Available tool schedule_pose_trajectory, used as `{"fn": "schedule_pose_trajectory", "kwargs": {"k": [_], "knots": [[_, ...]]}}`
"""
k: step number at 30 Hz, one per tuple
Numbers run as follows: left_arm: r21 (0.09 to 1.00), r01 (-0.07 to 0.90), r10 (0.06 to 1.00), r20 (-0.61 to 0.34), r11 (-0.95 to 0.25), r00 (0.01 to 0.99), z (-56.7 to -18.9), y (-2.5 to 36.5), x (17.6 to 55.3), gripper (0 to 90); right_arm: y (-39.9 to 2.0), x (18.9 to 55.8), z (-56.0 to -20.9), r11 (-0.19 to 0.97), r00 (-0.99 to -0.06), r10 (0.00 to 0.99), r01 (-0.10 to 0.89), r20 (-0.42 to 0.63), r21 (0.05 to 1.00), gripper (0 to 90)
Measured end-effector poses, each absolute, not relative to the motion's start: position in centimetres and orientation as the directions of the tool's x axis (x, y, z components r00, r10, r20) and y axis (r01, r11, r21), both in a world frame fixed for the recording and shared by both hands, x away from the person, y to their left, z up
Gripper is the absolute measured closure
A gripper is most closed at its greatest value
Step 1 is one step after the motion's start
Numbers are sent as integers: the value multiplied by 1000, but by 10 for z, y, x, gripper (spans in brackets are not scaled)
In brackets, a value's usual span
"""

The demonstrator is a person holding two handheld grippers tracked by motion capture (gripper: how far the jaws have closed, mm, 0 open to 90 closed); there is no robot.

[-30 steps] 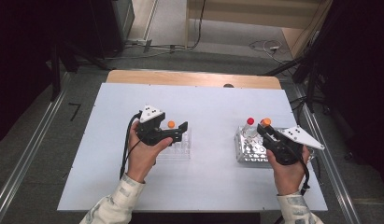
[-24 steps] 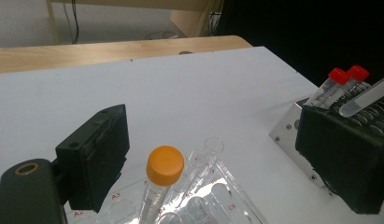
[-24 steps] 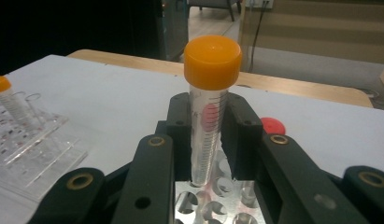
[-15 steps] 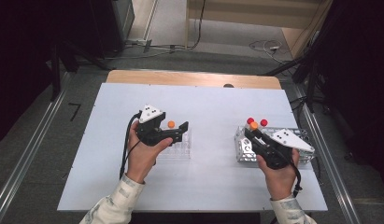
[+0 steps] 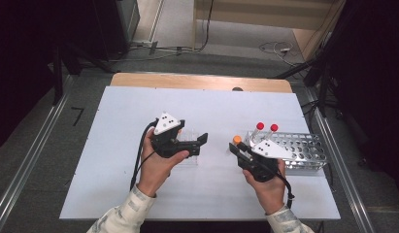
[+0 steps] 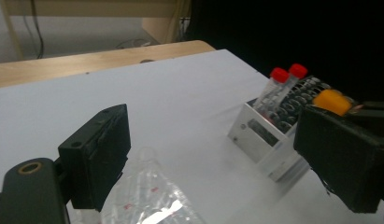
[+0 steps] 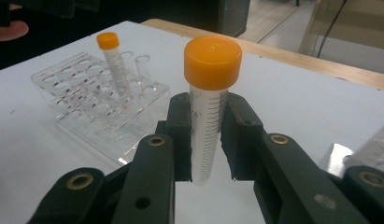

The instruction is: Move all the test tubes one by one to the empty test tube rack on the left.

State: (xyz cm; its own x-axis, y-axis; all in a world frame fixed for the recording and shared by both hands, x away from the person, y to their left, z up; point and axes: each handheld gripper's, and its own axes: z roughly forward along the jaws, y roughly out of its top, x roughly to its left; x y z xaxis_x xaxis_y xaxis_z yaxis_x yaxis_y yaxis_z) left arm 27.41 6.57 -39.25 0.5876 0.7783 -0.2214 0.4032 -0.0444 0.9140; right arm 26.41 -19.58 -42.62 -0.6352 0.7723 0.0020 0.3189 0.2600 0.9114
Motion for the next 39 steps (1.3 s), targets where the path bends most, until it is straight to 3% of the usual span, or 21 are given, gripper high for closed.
{"fn": "schedule_pose_trajectory", "kwargs": {"k": [8,14,23,29,36,39], "knots": [[924,369,717,-186,-105,671,-395,39,262,136,-175,263,-435,297,-675,738,330,4,896,715],[920,367,699,-172,-138,694,-405,28,261,217,-164,261,-436,314,-700,715,326,4,892,715],[925,349,696,-152,-149,702,-411,27,260,554,-158,258,-436,319,-714,700,320,6,892,715],[922,344,681,-138,-177,719,-412,25,260,677,-157,257,-436,319,-715,699,320,7,892,715],[924,341,685,-136,-174,716,-411,26,260,700,-157,256,-436,316,-715,699,321,9,893,705],[929,334,690,-138,-158,710,-408,31,260,701,-158,255,-434,301,-724,690,317,24,899,622]]}}
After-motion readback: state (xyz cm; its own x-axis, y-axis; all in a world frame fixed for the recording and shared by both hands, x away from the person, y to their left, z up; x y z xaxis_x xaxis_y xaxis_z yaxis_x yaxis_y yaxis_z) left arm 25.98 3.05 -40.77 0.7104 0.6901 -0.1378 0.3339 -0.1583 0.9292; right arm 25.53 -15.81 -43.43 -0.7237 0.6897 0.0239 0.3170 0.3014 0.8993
